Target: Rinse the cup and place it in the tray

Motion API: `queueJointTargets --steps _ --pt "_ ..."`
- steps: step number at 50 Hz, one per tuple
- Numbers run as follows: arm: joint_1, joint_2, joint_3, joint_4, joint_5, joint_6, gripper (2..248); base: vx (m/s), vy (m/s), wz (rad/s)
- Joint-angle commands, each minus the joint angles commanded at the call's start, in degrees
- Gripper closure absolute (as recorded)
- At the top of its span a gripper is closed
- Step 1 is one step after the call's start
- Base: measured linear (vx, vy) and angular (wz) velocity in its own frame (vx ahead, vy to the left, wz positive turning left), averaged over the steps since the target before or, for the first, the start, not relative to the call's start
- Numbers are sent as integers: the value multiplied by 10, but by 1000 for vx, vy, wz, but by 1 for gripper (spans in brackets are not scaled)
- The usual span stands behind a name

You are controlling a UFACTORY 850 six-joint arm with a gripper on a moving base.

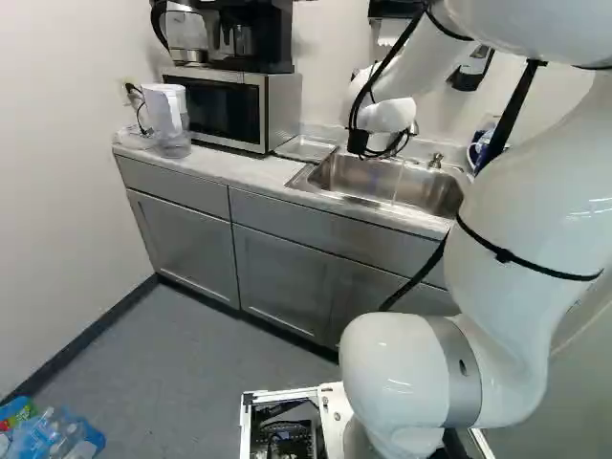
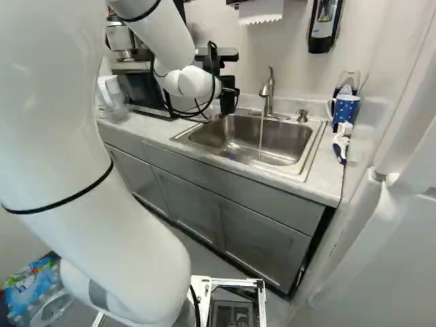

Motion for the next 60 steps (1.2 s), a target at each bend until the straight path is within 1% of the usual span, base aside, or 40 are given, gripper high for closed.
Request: queueJointTargets --steps 23,26,35,60 --pt "0 4 -3 0 0 0 124 0 0 0" --pt "0 4 -3 0 0 6 124 0 0 0" --pt "0 4 -3 0 0 50 124 0 0 0" --pt "0 4 -3 0 0 199 124 0 0 0"
